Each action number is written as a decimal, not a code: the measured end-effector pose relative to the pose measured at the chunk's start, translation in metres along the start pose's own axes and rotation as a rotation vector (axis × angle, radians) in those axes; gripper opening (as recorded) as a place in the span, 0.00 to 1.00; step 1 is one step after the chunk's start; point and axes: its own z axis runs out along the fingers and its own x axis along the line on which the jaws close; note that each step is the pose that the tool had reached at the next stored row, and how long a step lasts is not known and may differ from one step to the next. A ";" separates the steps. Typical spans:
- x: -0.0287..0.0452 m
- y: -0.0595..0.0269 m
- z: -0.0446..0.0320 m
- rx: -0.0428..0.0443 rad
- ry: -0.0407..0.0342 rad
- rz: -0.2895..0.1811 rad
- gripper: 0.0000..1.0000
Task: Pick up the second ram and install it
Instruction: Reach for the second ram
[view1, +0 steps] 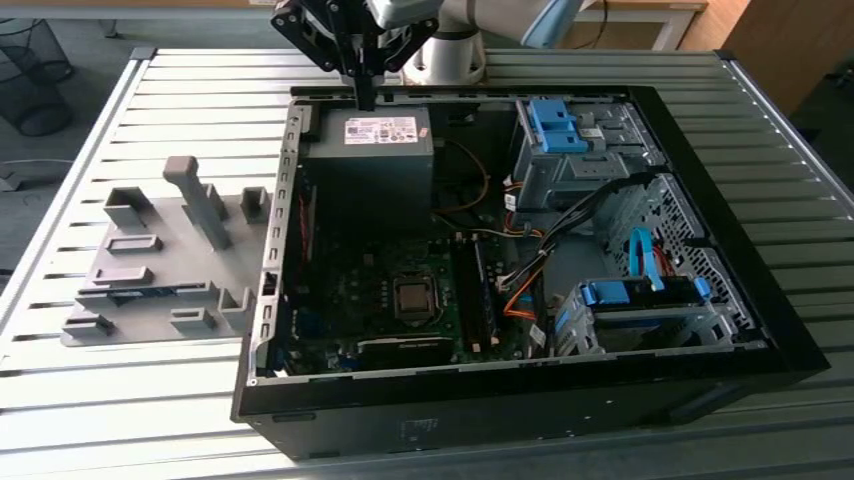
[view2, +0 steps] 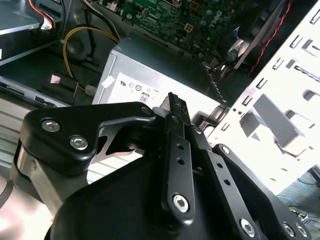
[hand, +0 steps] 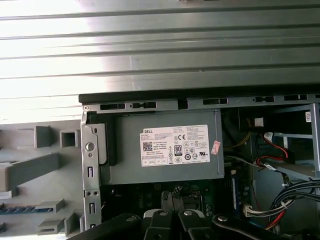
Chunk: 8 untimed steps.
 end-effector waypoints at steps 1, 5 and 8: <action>0.0002 0.0000 0.0000 0.0000 0.0000 0.000 0.10; 0.0050 -0.0004 -0.0001 0.0000 0.0000 0.000 0.10; 0.0069 -0.0005 -0.0002 0.0000 0.0000 0.000 0.10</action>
